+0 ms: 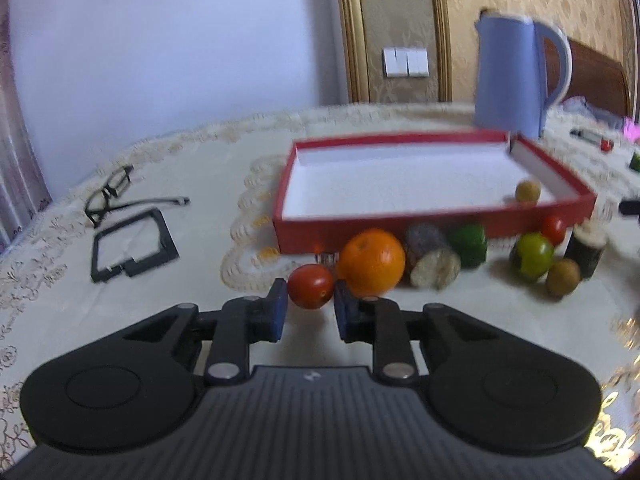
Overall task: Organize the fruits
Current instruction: 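Carry the cherry tomato into the red tray and open the left gripper, then grasp the green lime with the right gripper, then carry the green lime into the red tray and open the right gripper, then withdraw the right tool and move the left tool toward the orange, then close the left gripper on the orange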
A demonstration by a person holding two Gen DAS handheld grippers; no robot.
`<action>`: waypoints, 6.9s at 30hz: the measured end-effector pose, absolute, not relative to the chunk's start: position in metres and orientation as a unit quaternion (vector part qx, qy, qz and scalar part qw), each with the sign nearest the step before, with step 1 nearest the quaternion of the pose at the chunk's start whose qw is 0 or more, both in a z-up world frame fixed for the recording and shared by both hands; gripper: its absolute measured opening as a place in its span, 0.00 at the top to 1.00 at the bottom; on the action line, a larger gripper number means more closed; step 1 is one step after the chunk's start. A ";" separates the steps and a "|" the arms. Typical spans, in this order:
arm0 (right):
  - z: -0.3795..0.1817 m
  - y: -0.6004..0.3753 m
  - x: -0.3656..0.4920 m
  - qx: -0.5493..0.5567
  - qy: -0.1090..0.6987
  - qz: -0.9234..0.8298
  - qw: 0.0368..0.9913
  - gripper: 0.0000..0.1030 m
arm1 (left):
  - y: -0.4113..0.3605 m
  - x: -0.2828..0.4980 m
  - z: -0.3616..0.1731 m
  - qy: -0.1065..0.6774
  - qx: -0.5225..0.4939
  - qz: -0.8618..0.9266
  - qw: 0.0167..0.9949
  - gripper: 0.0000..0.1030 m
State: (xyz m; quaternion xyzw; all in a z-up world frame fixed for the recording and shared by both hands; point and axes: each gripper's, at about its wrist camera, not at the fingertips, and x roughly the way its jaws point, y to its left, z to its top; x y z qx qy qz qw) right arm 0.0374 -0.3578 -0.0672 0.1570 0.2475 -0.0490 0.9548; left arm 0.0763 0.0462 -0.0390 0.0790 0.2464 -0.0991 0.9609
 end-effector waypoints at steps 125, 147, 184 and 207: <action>-0.056 -0.266 0.178 -0.007 0.272 -0.013 0.962 0.63 | 0.088 0.159 -0.057 0.325 -0.025 0.057 0.944 0.00; -0.041 -0.293 0.056 0.015 0.197 -0.065 0.978 0.26 | 0.088 0.160 -0.057 0.325 -0.024 0.057 0.944 0.00; -0.069 -0.321 0.063 0.034 0.309 -0.108 0.944 0.01 | 0.045 0.117 -0.052 0.291 0.078 -0.156 0.941 0.21; -0.068 -0.321 0.063 0.035 0.309 -0.107 0.944 0.01 | 0.044 0.103 -0.019 0.234 0.025 -0.183 0.954 0.73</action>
